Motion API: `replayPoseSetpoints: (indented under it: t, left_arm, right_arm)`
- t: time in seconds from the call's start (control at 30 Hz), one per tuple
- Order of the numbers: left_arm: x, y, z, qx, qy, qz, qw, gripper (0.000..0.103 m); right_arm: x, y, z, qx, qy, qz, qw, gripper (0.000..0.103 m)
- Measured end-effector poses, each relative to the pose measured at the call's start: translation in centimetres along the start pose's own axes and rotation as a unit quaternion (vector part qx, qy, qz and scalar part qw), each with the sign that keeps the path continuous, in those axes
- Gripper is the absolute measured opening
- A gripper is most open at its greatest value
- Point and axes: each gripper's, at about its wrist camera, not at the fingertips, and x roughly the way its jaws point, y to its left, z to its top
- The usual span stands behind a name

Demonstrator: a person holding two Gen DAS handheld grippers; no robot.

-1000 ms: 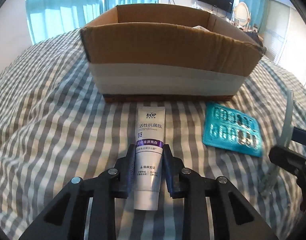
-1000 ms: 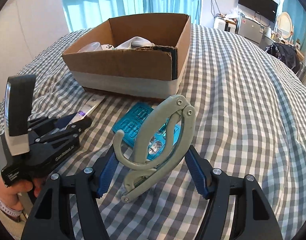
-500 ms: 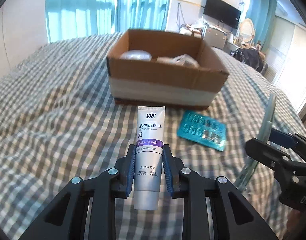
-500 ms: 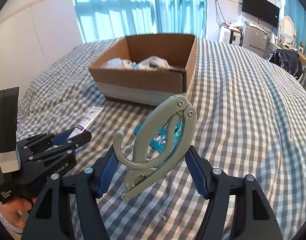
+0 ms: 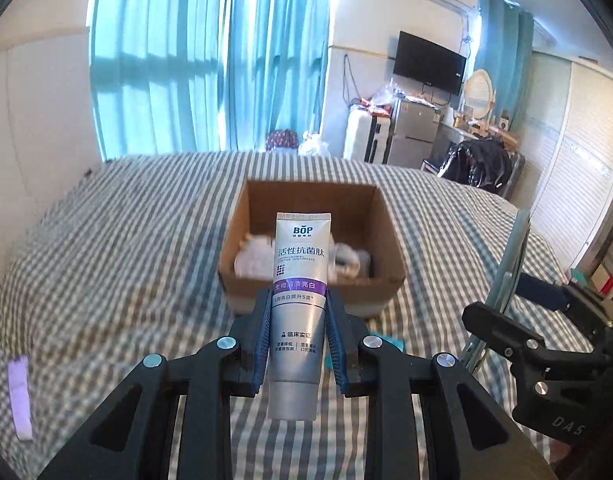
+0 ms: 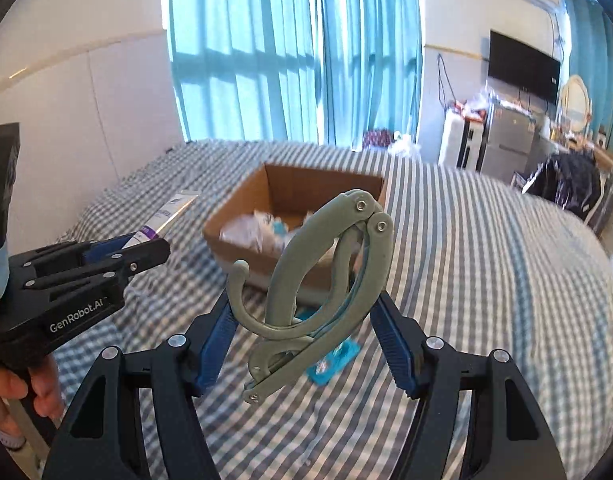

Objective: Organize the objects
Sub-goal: 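Carry the tube and hanger over the box and open both tools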

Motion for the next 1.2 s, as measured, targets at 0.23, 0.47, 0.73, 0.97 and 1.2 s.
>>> replayPoseSetpoints:
  t: [0.23,0.47,0.73,0.97,1.2]
  left_arm:
    - [2.9,-0.7,4.6,0.018,-0.019,0.003,0.9996,0.026]
    - [7.5,0.4,8.4,0.01,-0.02,-0.005,0.9997,0.026]
    - [14.3,1.6,8.9,0.017,0.002,0.007,0.9998,0.026]
    - [19.1,2.3,7.6,0.027,0.034,0.016,0.999,0.026]
    - [21.9,2.1,6.3,0.043,0.048,0.027,0.9975,0.026]
  right_arm:
    - [1.1,-0.7,5.3,-0.013,-0.033,-0.006,0.999,0.066]
    - [5.6,-1.8,10.3,-0.019,-0.042,-0.018,0.999,0.066]
    - [14.3,-2.6,12.9,-0.037,0.0,-0.036,0.999,0.066]
    - [21.0,-3.5,11.2,-0.035,0.041,-0.034,0.998,0.066]
    - [23.8,-4.5,9.6,-0.021,0.051,-0.028,0.998,0.067]
